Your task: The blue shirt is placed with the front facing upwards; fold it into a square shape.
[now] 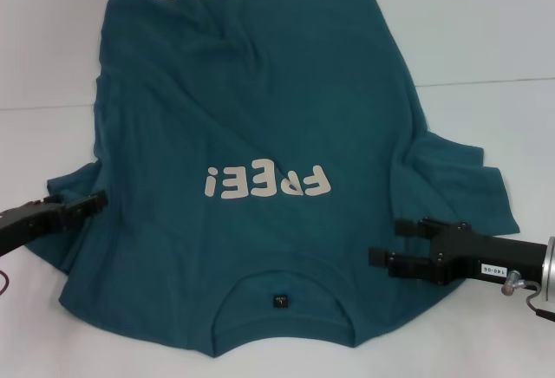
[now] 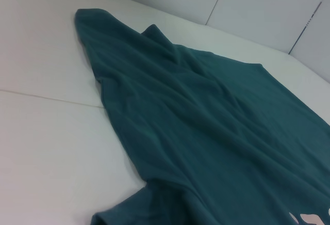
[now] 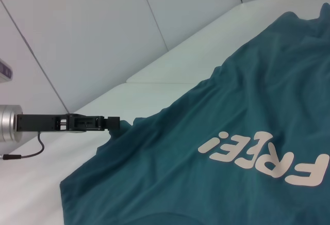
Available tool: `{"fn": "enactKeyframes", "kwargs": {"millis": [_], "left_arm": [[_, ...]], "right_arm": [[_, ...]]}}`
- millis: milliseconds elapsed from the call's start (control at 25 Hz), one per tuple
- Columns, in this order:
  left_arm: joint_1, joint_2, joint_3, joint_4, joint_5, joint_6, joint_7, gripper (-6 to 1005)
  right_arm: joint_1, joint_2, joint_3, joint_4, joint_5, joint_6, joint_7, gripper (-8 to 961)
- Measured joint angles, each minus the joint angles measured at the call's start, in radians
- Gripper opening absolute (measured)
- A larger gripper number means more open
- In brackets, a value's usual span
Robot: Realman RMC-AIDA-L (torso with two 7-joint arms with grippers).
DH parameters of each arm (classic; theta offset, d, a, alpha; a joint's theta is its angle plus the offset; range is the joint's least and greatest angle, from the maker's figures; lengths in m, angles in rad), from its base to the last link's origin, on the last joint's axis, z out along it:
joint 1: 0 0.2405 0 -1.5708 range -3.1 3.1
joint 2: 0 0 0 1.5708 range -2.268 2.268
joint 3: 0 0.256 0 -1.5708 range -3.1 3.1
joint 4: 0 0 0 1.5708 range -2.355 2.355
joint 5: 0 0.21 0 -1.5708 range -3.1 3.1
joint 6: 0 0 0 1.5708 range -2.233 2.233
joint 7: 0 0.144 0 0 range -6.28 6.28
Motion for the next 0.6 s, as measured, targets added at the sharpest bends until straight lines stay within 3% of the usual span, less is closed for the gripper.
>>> {"fn": "enactKeyframes", "kwargs": {"millis": [520, 600], "left_arm": [[0.001, -0.001, -0.002, 0.006, 0.023, -0.033, -0.006, 784], [0.002, -0.001, -0.001, 0.007, 0.024, -0.034, -0.008, 728]], "right_arm": [[-0.002, 0.000, 0.004, 0.000, 0.001, 0.000, 0.000, 926], [-0.001, 0.000, 0.004, 0.000, 0.001, 0.000, 0.000, 926]]}}
